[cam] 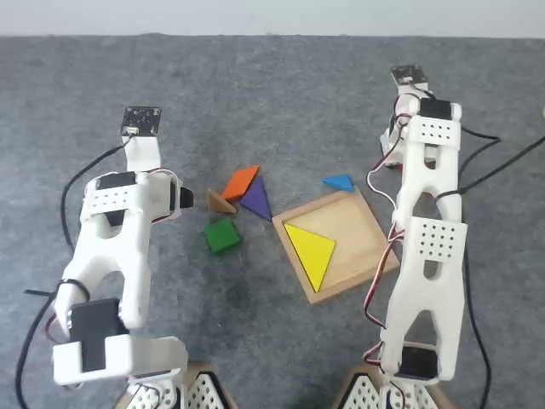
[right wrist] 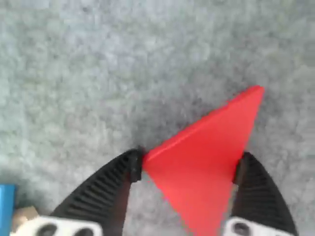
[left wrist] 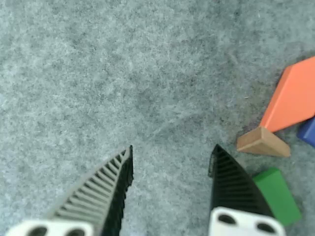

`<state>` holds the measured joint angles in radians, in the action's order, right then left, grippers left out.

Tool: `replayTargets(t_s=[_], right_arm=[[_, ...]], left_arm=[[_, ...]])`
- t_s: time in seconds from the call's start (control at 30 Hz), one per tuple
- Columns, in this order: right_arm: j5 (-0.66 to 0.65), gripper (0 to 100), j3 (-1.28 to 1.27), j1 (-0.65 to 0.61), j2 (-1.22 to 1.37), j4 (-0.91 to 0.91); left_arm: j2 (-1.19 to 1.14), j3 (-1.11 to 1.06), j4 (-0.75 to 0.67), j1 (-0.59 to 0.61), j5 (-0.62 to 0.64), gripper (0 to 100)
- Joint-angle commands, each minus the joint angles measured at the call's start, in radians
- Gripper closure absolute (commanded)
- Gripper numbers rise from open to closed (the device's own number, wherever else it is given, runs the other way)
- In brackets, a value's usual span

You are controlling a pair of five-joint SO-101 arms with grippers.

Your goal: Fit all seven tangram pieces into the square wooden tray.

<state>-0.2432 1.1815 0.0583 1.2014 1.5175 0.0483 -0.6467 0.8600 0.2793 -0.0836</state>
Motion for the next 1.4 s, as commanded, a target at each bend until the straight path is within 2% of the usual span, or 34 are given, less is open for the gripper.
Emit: replayTargets(t_s=[0.0,0.23,0.53,0.87,1.07,1.23,1.37], right_arm=[[-0.006,87.5,0.021,0.013,0.005,0.015],[-0.011,88.5,0.025,0.025,-0.004,0.061],[-0.014,88.5,0.218,0.019,-0.002,0.274],[-0.037,88.5,0.233,0.019,-0.028,0.285],[-0.035,88.3,-0.043,-0.001,-0.246,0.285],[-0.04,86.0,-0.353,-0.065,-0.519,0.278],[-0.086,86.2,-0.499,-0.133,-0.685,0.277]], left_arm=[[0.003,0.005,-0.015,0.006,0.002,75],[0.003,0.005,-0.015,0.006,0.002,75],[0.003,0.005,-0.015,0.006,0.002,75],[0.003,0.005,-0.015,0.006,0.002,75],[0.003,0.007,-0.017,0.003,0.002,75],[0.003,0.008,-0.017,0.003,0.002,75],[0.003,0.007,-0.017,0.006,0.002,75]])
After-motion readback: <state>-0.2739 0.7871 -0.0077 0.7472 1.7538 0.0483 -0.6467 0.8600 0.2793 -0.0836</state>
